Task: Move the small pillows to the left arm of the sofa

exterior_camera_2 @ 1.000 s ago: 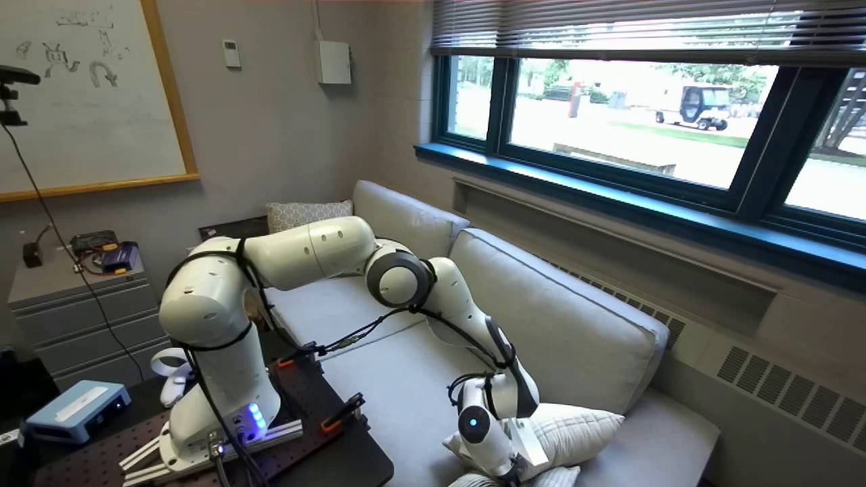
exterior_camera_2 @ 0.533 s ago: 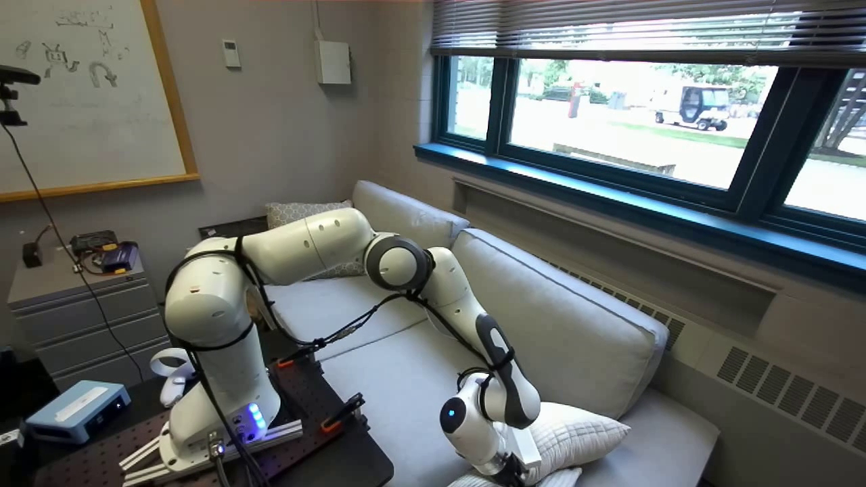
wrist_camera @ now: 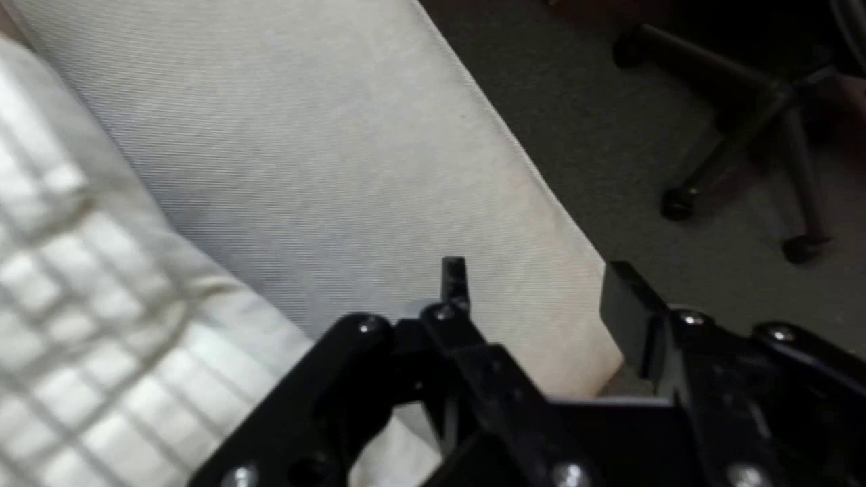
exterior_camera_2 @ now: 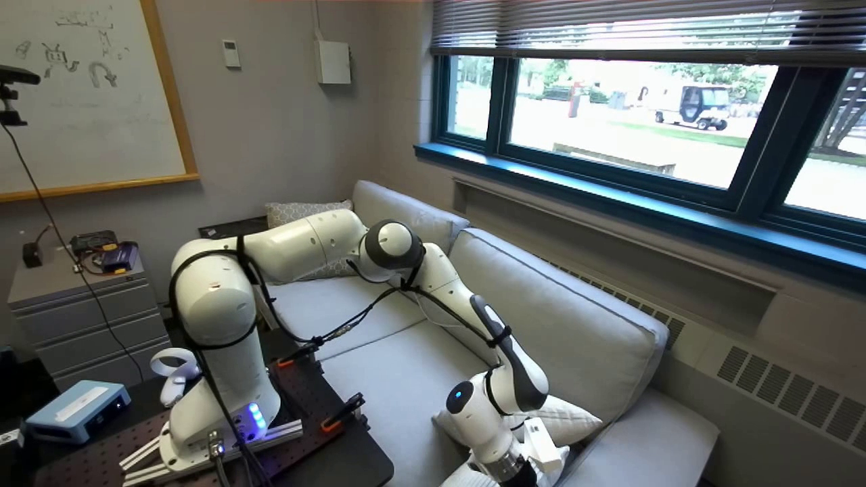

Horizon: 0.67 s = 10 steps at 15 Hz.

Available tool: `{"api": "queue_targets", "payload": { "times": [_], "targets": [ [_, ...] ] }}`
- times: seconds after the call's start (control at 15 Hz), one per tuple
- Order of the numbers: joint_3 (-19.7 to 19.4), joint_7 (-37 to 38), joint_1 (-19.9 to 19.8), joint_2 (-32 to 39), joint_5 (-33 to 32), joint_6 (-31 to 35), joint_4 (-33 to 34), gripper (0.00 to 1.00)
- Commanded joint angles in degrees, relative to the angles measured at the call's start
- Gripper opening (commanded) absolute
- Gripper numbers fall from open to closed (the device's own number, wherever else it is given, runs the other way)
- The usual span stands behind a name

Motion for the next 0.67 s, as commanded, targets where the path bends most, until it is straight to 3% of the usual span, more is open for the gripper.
{"api": "queue_targets", "payload": {
  "times": [0.0,0.13,0.4,0.6],
  "targets": [
    [-6.5,8.9,7.8,6.5,0.0,0.2,-3.4,0.87],
    [-6.8,9.1,10.0,6.4,0.0,1.2,-5.5,0.99],
    [-8.5,9.3,17.0,5.8,0.0,1.3,-10.4,1.0],
    [-12.1,9.9,25.3,5.8,0.0,0.2,-14.9,1.0]
  ]
}}
